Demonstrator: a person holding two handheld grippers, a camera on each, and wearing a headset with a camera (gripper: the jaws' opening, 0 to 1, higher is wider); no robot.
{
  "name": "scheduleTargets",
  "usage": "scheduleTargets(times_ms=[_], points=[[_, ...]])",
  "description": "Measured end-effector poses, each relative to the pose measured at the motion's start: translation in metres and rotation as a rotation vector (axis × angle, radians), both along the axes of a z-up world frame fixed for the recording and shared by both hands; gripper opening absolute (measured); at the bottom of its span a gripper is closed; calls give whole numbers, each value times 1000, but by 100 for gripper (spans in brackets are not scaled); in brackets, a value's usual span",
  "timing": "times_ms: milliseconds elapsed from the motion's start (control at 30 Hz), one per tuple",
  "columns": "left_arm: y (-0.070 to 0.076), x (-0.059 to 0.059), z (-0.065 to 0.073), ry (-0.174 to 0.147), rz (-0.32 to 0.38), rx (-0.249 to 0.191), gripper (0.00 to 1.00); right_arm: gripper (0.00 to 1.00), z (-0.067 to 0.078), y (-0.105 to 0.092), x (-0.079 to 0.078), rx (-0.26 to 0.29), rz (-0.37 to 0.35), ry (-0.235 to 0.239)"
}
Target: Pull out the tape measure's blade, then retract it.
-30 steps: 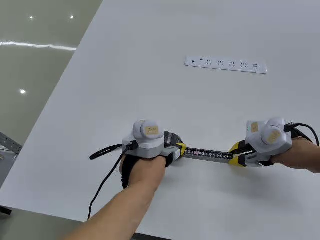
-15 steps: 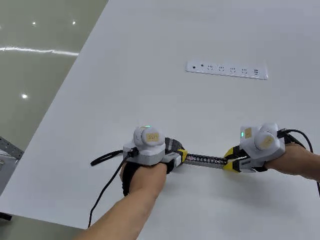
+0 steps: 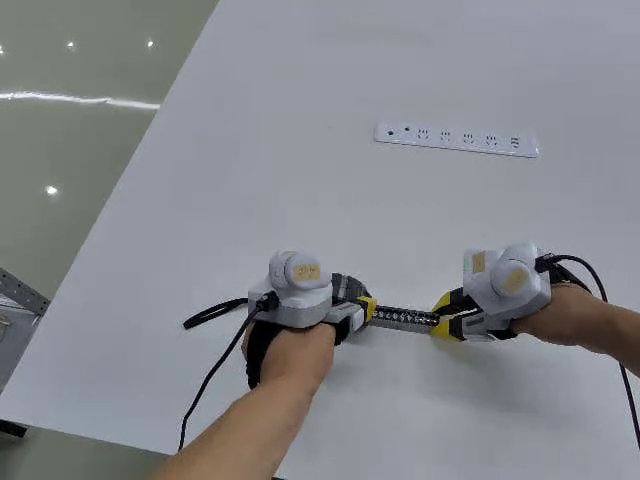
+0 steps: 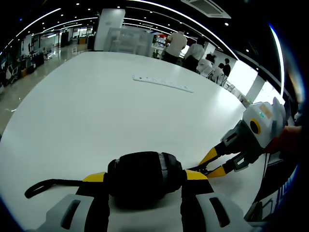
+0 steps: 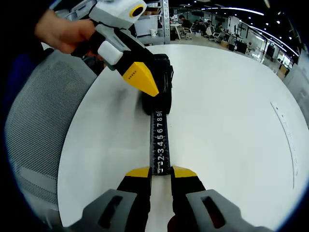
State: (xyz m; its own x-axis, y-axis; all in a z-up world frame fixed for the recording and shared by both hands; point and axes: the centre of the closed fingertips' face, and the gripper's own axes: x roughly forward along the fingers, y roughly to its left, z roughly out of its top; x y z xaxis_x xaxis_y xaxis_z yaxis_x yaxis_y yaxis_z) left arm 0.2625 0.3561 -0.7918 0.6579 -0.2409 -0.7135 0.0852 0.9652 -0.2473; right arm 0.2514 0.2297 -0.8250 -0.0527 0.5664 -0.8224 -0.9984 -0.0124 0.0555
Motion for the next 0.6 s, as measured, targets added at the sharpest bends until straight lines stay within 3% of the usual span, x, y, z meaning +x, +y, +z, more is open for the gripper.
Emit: scheduleTargets(times_ms=[600], points=[[0,0,0,1,-1,-5,56,12,-1,23,-2,17,17,2]])
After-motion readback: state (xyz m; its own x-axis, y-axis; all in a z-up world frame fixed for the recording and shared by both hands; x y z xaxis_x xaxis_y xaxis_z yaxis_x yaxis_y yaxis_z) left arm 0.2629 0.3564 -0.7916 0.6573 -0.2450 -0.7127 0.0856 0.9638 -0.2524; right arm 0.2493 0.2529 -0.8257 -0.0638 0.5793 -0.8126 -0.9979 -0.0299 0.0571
